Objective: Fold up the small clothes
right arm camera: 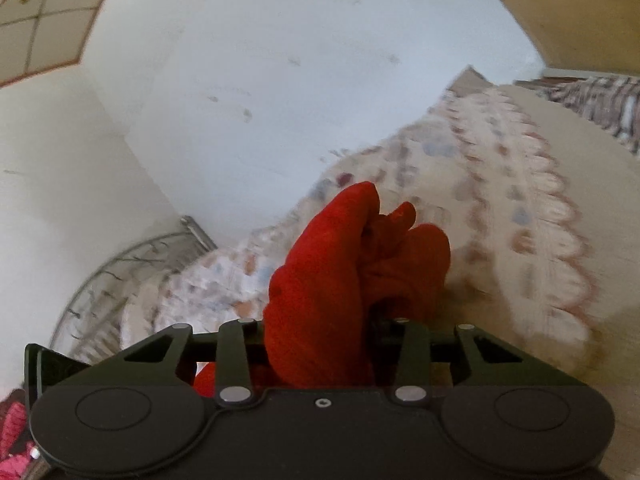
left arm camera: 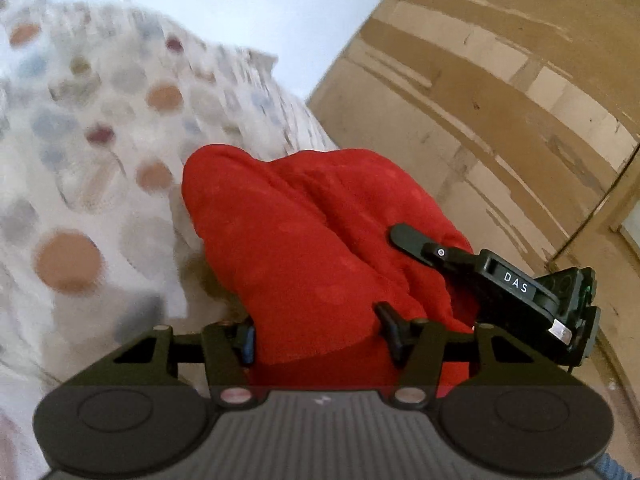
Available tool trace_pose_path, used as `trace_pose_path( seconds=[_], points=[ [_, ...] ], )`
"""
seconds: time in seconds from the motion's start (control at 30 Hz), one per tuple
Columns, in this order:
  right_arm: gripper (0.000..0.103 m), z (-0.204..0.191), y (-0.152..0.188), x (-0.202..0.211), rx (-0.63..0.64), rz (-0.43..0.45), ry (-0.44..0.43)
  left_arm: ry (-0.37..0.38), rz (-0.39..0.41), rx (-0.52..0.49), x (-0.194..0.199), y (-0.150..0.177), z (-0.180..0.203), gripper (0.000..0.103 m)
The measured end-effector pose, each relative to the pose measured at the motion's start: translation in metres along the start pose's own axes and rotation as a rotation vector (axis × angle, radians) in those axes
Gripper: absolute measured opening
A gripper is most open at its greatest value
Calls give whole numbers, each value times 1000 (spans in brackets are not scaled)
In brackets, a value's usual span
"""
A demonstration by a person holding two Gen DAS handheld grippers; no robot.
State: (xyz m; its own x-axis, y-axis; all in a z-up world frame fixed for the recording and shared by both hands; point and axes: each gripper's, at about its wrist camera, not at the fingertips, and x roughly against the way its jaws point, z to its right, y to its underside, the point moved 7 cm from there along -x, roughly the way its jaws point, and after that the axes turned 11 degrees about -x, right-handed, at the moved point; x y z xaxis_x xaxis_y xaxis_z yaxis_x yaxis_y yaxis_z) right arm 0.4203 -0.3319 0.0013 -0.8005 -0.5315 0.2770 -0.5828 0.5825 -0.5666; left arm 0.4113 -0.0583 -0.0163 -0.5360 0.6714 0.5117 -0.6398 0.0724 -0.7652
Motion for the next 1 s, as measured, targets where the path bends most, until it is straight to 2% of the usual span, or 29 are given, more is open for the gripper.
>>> trace_pose_path(
  seconds=[0.17, 0.3, 0.43, 0.5, 0.63, 0.93, 1.0],
  points=[
    [42, -37, 5, -55, 5, -8, -94, -133, 35, -56, 47, -23, -35, 60],
    [42, -53, 24, -110, -10, -65, -125, -233, 22, -29, 67, -14, -75, 60],
    [42, -45, 58, -154, 10, -155, -66, -299, -49, 25, 58, 24, -115, 60],
    [44, -34, 74, -168, 39, -188, -2, -315, -39, 38, 53, 42, -127, 65],
    [50, -15, 83, -163, 76, -174, 24, -309, 9, 42, 52, 49, -130, 69],
    [63, -14, 80, -151, 114, -173, 65, -412, 18, 6, 57, 40, -118, 77],
    [65, -18, 78, -144, 133, -159, 73, -440, 24, 8, 62, 39, -112, 83]
  ],
)
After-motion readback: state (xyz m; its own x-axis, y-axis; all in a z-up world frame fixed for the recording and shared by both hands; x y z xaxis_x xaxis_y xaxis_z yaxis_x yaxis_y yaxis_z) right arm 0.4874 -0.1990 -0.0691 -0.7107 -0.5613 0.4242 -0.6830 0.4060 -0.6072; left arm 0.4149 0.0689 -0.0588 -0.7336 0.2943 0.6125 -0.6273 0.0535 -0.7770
